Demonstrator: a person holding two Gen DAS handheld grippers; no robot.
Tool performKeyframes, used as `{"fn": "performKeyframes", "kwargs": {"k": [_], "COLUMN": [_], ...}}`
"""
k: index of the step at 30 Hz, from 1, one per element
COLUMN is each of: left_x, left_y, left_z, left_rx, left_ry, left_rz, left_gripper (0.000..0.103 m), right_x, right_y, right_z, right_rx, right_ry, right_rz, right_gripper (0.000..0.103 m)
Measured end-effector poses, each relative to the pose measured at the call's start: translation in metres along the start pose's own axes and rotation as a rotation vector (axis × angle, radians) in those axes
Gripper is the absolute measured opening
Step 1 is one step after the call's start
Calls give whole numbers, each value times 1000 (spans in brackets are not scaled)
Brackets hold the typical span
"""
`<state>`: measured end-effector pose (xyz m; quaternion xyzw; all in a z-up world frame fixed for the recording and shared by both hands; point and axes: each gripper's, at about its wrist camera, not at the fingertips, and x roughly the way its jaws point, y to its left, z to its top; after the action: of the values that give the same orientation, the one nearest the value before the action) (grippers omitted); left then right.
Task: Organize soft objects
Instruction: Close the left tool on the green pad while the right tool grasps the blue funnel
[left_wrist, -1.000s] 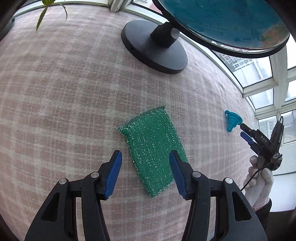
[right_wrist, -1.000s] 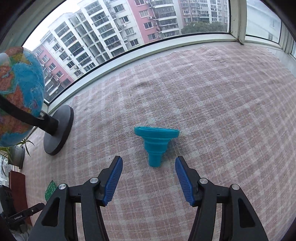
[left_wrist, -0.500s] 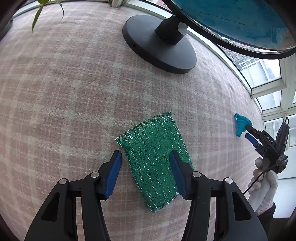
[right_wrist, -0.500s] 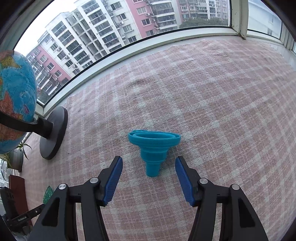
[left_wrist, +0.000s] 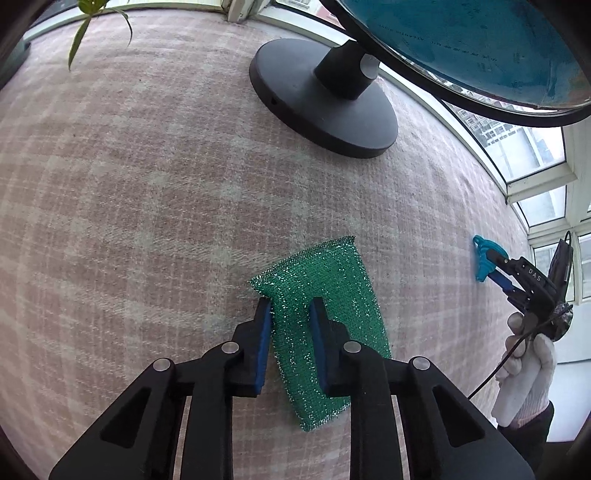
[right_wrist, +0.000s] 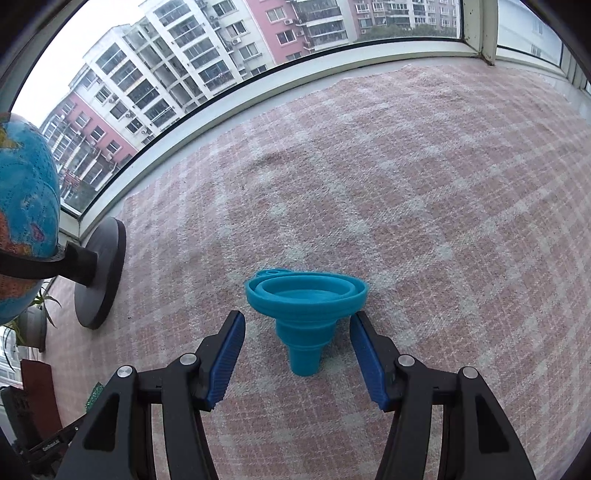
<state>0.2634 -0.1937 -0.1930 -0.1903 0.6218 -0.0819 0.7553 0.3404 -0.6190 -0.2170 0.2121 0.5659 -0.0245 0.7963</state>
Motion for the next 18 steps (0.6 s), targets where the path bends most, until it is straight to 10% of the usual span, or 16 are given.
{"fn": "performKeyframes", "kwargs": {"k": [5,18], "left_x": [-6,-40], "left_y": [-5,-29], "left_z": [0,-4], "left_rx": [14,102], "left_ry": [-19,-73], "left_rz": [-16,-63], "left_gripper": [13,10], "right_x": [4,-21], "right_y": [3,13], "right_z": [1,-14], "right_rx": [-15,-104], "right_ry": [7,-69], "right_rz": [-10,-17], "right_gripper": [32,27]}}
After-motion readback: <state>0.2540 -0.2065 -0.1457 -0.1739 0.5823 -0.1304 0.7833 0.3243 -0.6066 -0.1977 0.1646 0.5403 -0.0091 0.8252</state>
